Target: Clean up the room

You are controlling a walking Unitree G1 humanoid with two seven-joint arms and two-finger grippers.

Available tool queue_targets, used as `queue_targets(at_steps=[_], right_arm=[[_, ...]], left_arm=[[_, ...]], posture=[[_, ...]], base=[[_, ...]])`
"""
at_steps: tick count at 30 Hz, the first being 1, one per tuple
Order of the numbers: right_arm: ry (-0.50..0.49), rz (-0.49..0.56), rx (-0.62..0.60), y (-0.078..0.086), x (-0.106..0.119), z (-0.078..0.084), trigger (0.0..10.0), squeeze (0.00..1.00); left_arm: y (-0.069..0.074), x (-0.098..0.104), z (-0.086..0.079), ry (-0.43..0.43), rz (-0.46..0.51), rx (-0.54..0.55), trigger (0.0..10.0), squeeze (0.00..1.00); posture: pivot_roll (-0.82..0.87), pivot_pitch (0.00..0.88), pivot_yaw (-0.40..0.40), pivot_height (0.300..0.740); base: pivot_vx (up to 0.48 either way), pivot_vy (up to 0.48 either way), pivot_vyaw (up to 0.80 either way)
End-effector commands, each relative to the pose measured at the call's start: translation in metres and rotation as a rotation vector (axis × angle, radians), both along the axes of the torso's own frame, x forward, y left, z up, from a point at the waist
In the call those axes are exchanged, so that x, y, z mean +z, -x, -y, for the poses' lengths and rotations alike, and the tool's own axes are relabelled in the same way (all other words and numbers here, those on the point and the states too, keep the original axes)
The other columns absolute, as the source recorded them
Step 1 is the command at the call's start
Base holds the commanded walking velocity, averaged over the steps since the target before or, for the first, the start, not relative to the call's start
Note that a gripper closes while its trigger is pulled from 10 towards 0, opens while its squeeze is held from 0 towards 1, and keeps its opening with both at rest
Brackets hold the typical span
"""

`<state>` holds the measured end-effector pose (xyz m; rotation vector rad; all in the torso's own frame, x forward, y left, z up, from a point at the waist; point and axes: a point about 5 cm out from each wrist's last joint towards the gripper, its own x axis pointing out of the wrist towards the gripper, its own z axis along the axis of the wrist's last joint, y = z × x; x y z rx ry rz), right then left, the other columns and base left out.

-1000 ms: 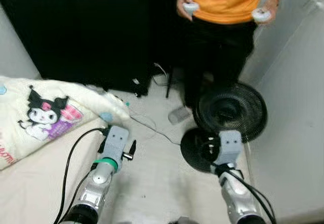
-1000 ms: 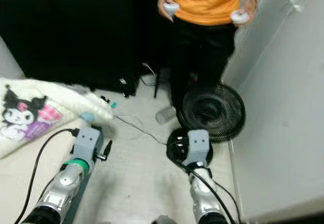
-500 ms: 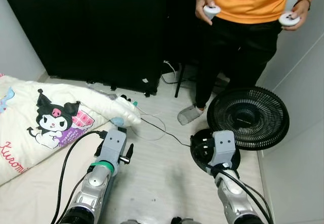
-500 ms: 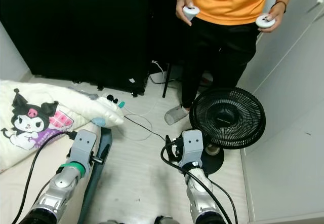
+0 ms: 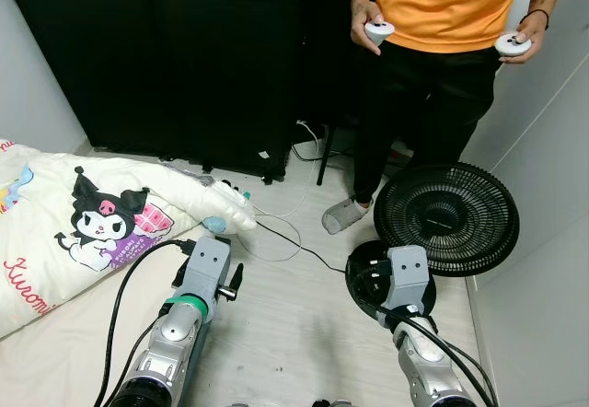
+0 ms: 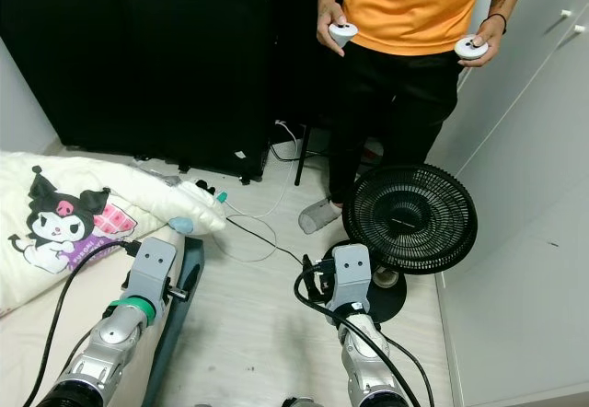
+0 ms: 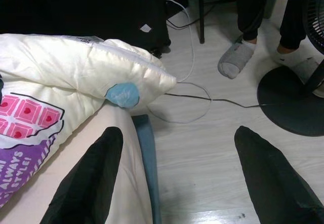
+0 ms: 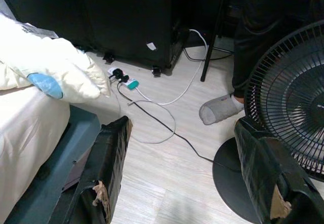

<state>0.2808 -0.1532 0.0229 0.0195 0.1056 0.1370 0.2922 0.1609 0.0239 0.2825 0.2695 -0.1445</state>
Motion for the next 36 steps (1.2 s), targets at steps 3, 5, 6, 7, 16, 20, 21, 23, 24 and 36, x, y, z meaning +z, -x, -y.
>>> queue_targets(at_steps=[3, 5, 6, 7, 16, 20, 21, 23, 24, 36], right_arm=[[-0.007, -0.025, -0.006, 0.0044, -0.0057, 0.0025, 10.0, 0.00], [-0.009, -0.024, -0.005, 0.0044, -0.0057, 0.0021, 10.0, 0.00], [-0.010, -0.024, -0.004, 0.0046, -0.0058, 0.0020, 10.0, 0.00], [-0.010, -0.025, -0.004, 0.0049, -0.0061, 0.0019, 10.0, 0.00], [-0.008, -0.031, 0.003, 0.0063, -0.0077, 0.0008, 10.0, 0.00], [-0.010, -0.030, 0.006, 0.0056, -0.0072, -0.0001, 10.0, 0.00], [-0.010, -0.029, 0.007, 0.0052, -0.0070, -0.0002, 10.0, 0.00], [-0.010, -0.029, 0.007, 0.0049, -0.0068, -0.0003, 10.0, 0.00], [-0.010, -0.029, 0.008, 0.0047, -0.0067, -0.0004, 10.0, 0.00], [-0.011, -0.025, 0.012, 0.0033, -0.0057, -0.0014, 10.0, 0.00]], left_arm=[[0.0043, -0.0069, 0.0006, -0.003, -0.034, -0.005, 10.0, 0.00], [0.0048, -0.0073, 0.0003, -0.010, -0.035, -0.008, 10.0, 0.00], [0.0050, -0.0075, 0.0003, -0.008, -0.035, -0.008, 10.0, 0.00], [0.0051, -0.0075, 0.0003, -0.006, -0.035, -0.008, 10.0, 0.00], [0.0049, -0.0067, 0.0003, 0.009, -0.028, -0.010, 10.0, 0.00], [0.0045, -0.0059, 0.0001, 0.011, -0.022, -0.010, 10.0, 0.00], [0.0043, -0.0055, 0.0002, 0.012, -0.019, -0.010, 10.0, 0.00], [0.0041, -0.0053, 0.0002, 0.012, -0.018, -0.010, 10.0, 0.00], [0.0040, -0.0052, 0.0002, 0.011, -0.017, -0.009, 10.0, 0.00], [0.0030, -0.0037, -0.0014, 0.005, -0.010, -0.003, 10.0, 0.00]], posture=[[0.04, 0.064, 0.004, 0.711], [0.04, 0.064, 0.004, 0.711], [0.04, 0.064, 0.003, 0.711], [0.04, 0.064, 0.003, 0.711], [0.04, 0.063, 0.003, 0.711], [0.04, 0.061, 0.002, 0.711], [0.04, 0.061, 0.002, 0.711], [0.04, 0.058, 0.002, 0.711], [0.04, 0.058, 0.002, 0.711], [0.04, 0.052, 0.003, 0.711]], base=[[0.000, 0.000, 0.00], [0.000, 0.000, 0.00], [0.000, 0.000, 0.00], [0.000, 0.000, 0.00], [0.000, 0.000, 0.00], [0.000, 0.000, 0.00], [0.000, 0.000, 0.00], [0.000, 0.000, 0.00], [0.000, 0.000, 0.00], [-0.324, 0.000, 0.00]])
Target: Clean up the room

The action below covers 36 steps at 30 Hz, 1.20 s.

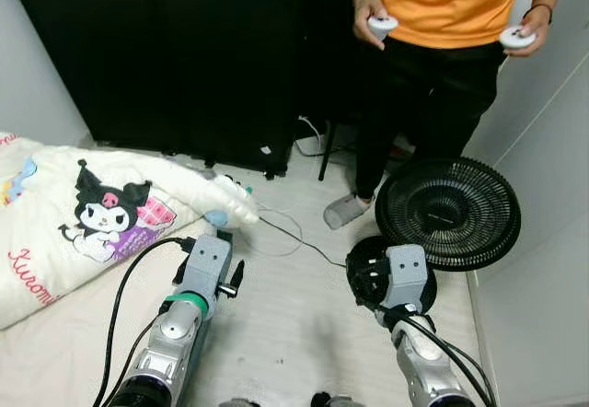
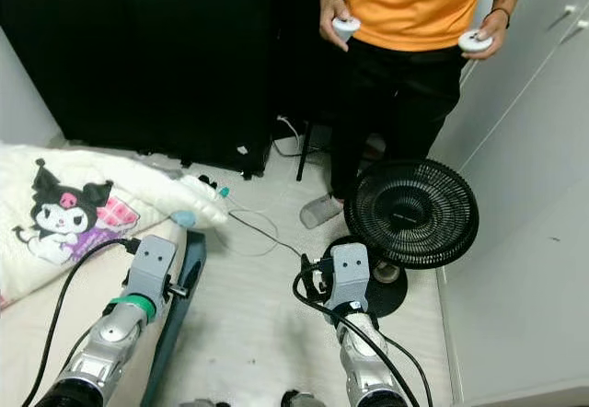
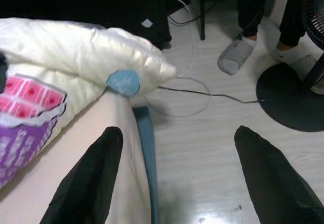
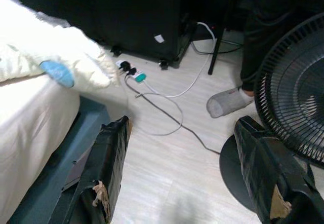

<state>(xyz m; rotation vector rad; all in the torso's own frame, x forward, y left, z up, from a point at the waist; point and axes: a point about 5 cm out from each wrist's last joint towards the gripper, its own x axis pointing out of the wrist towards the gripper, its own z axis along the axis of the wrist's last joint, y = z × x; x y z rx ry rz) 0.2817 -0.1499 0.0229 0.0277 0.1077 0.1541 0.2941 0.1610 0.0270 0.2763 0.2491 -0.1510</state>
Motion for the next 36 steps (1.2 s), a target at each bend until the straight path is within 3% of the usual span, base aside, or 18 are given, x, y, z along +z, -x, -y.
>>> queue_targets(at_steps=[1, 15, 36], right_arm=[[-0.004, -0.023, -0.004, 0.0041, -0.0055, 0.0017, 10.0, 0.00], [0.005, -0.026, 0.013, 0.0042, -0.0059, -0.0010, 10.0, 0.00], [0.004, -0.012, 0.065, 0.0060, -0.0054, -0.0060, 10.0, 0.00]], left_arm=[[0.0047, -0.0066, -0.0014, -0.004, -0.028, 0.005, 10.0, 0.00], [0.0038, -0.0056, -0.0023, -0.006, -0.022, 0.009, 10.0, 0.00], [0.0030, -0.0058, -0.0002, -0.002, -0.029, 0.017, 10.0, 0.00]], posture=[[0.04, 0.052, 0.003, 0.711], [0.04, 0.056, 0.006, 0.711], [0.04, 0.059, 0.004, 0.711]], base=[[-0.330, 0.000, 0.00], [-0.345, 0.000, 0.00], [-0.054, 0.000, 0.71]])
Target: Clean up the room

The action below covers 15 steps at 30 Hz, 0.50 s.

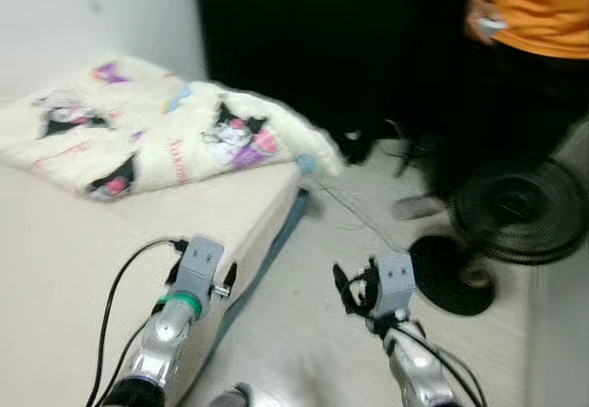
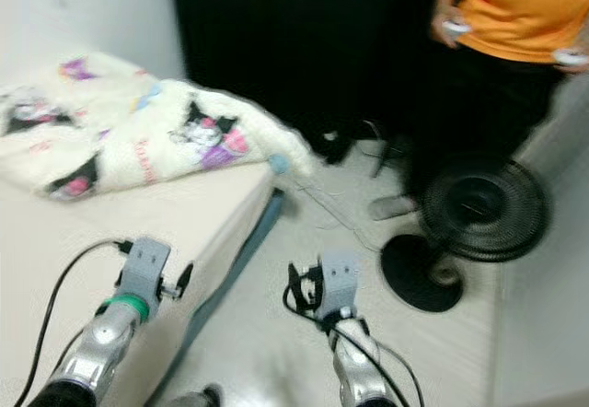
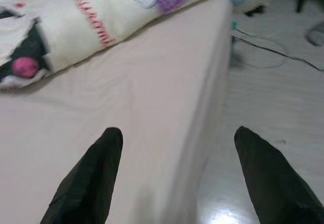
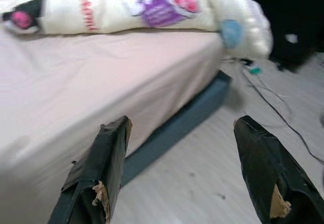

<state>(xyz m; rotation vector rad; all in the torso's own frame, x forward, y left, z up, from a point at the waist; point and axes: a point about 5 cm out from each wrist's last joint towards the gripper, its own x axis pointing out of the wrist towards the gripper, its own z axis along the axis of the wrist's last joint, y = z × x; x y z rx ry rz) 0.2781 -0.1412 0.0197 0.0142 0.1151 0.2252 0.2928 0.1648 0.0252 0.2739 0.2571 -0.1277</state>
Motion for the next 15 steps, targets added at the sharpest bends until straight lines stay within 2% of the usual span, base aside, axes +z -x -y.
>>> queue_targets(at_steps=[1, 15], right_arm=[[-0.006, -0.006, -0.007, 0.0024, -0.0022, 0.0027, 10.0, 0.00], [-0.029, -0.014, -0.017, 0.0029, -0.0030, 0.0020, 10.0, 0.00]], left_arm=[[0.0017, -0.0041, 0.0037, -0.001, -0.024, -0.007, 10.0, 0.00], [0.0008, -0.0023, 0.0046, 0.013, -0.015, -0.009, 10.0, 0.00]], posture=[[0.04, 0.059, 0.004, 0.711], [0.05, 0.061, 0.005, 0.711]], base=[[0.000, 0.000, 0.63], [0.000, 0.000, 0.00]])
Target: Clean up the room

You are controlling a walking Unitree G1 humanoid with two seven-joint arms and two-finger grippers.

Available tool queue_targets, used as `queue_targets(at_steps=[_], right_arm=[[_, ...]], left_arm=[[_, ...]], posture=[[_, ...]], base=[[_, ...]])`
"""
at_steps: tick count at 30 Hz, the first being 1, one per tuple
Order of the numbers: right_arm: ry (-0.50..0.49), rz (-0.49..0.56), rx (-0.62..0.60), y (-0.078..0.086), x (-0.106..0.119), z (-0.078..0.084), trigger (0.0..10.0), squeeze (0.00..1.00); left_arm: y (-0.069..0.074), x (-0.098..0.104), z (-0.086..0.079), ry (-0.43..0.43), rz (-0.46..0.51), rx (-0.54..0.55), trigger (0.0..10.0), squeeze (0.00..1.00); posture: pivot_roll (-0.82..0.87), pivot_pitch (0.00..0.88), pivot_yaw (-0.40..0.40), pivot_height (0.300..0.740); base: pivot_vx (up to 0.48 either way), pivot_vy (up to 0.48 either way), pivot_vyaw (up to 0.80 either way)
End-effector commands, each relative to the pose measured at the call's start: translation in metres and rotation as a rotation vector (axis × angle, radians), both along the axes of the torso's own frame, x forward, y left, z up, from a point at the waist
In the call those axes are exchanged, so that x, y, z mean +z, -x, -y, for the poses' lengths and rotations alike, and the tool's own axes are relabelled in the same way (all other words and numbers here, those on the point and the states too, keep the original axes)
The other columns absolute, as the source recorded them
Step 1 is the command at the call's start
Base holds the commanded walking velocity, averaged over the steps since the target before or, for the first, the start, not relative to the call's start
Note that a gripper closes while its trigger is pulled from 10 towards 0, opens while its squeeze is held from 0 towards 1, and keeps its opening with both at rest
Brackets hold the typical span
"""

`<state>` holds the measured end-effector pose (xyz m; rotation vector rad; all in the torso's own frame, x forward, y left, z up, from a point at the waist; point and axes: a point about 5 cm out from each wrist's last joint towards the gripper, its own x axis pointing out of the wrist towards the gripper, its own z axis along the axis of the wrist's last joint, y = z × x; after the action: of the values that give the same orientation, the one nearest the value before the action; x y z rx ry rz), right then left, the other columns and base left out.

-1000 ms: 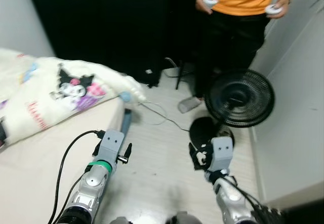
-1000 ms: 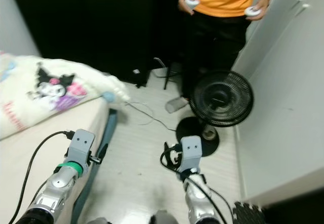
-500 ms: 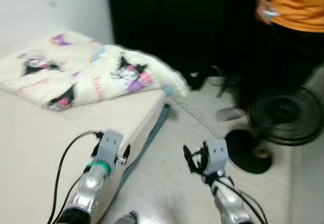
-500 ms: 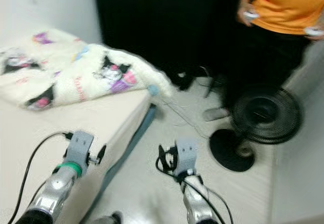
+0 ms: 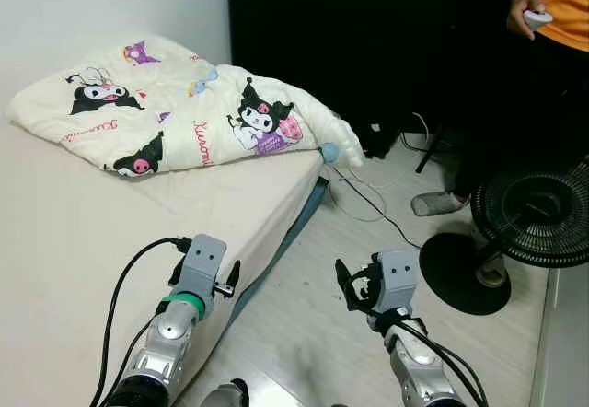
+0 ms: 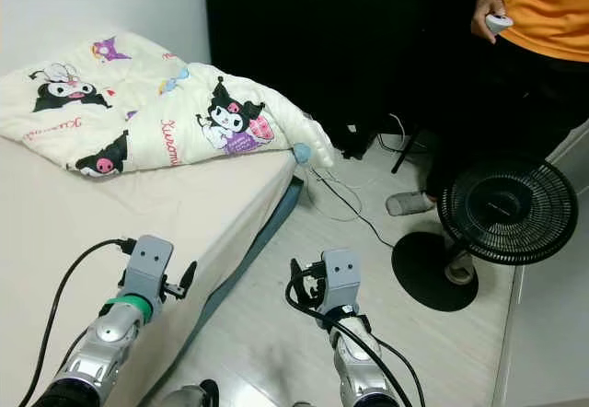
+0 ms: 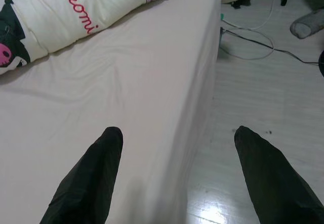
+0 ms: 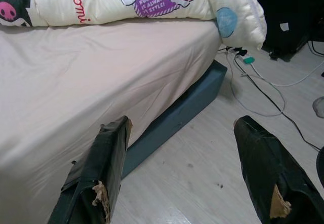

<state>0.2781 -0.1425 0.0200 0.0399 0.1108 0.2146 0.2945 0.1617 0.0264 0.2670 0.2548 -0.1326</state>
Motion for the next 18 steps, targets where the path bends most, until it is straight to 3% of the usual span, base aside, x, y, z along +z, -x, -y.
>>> queue_targets(at_steps=[1, 13, 18], right_arm=[[-0.004, -0.015, -0.004, 0.0029, -0.0034, 0.0006, 10.0, 0.00], [0.000, -0.021, 0.002, 0.0031, -0.0042, 0.0000, 10.0, 0.00], [0.006, -0.020, 0.005, 0.0029, -0.0041, -0.0004, 10.0, 0.00]], left_arm=[[0.0024, -0.0033, 0.0014, 0.006, -0.015, -0.005, 10.0, 0.00], [0.0025, -0.0031, 0.0014, 0.003, -0.013, -0.011, 10.0, 0.00], [0.0027, -0.0030, 0.0011, -0.001, -0.011, -0.011, 10.0, 0.00]], posture=[[0.04, 0.061, 0.005, 0.711], [0.05, 0.062, 0.005, 0.711], [0.05, 0.060, 0.004, 0.711]], base=[[0.000, 0.000, 0.00], [0.000, 0.000, 0.00], [-0.307, 0.000, 0.00]])
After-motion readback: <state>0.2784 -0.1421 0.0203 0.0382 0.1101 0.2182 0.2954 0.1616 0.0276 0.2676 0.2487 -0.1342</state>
